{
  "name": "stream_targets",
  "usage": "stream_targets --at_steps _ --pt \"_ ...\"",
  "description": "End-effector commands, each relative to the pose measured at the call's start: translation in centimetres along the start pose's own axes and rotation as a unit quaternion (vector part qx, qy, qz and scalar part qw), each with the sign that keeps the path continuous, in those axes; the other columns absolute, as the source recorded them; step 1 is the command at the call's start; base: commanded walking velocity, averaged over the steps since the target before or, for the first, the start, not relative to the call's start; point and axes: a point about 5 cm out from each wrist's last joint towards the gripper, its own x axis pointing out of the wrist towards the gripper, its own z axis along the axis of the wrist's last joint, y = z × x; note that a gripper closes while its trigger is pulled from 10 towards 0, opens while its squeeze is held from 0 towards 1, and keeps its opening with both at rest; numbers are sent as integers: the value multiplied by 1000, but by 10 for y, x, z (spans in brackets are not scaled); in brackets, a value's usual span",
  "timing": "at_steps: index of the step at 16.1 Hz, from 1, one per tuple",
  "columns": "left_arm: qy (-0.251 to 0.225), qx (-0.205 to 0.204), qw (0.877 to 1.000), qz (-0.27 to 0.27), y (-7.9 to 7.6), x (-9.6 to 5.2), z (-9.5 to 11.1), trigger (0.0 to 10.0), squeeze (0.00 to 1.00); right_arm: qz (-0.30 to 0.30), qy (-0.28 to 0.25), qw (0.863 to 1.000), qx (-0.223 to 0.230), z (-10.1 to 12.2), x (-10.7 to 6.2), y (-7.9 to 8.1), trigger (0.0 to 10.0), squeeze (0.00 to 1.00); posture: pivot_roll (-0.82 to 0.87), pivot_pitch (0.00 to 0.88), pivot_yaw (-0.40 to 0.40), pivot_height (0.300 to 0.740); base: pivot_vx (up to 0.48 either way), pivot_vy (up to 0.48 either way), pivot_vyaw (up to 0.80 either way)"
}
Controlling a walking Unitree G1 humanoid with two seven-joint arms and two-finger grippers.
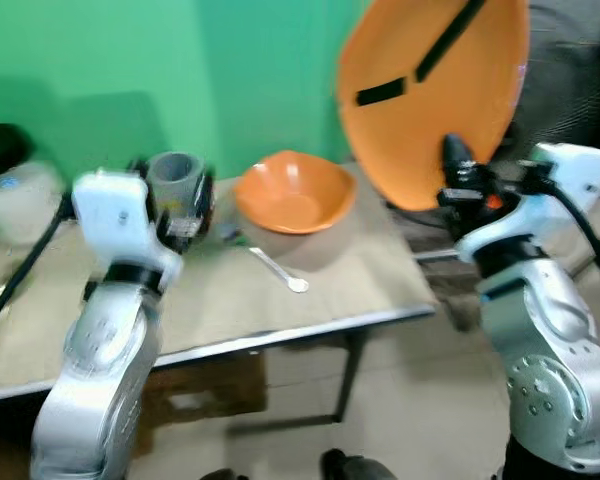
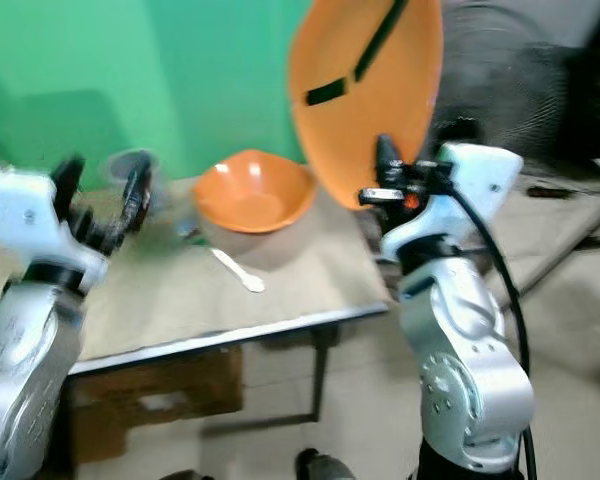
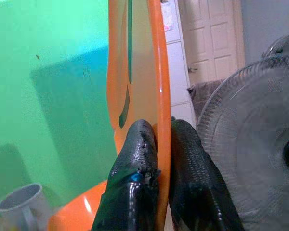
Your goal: Setting the table
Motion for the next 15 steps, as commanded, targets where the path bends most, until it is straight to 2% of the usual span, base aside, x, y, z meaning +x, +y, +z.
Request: stream_targets --at_steps 1,3,5,8,10,12,15 --pt "1 21 1000 2 2 -2 2 10000 0 14 -19 1000 0 8 1 3 10000 0 88 0 -28 740 0 0 -800" --pt "25 34 999 22 6 -9 -5 10000 0 -5 5 1000 -18 -2 -2 -4 10000 0 87 12 -32 740 0 0 -800" --pt "39 28 999 10 3 -14 -9 10000 0 5 12 1000 -14 -1 -6 -7 10000 0 79 8 -20 740 0 0 -800" --pt "35 22 999 -3 2 -2 -9 10000 0 -9 31 999 -39 -6 -11 -15 10000 0 59 0 2 740 0 0 -800" --pt "39 47 998 -8 3 3 -9 10000 0 -35 55 996 -66 -15 -16 -21 10000 0 60 0 -9 740 0 0 -800" --pt "52 47 997 -21 -3 -2 -17 10000 0 -61 66 993 -80 -24 -22 -31 10000 0 66 0 -10 740 0 0 -800" --pt "34 63 997 -13 -3 -6 -16 10000 0 -75 65 993 -70 -24 -32 -29 10000 0 44 0 7 740 0 0 -800"
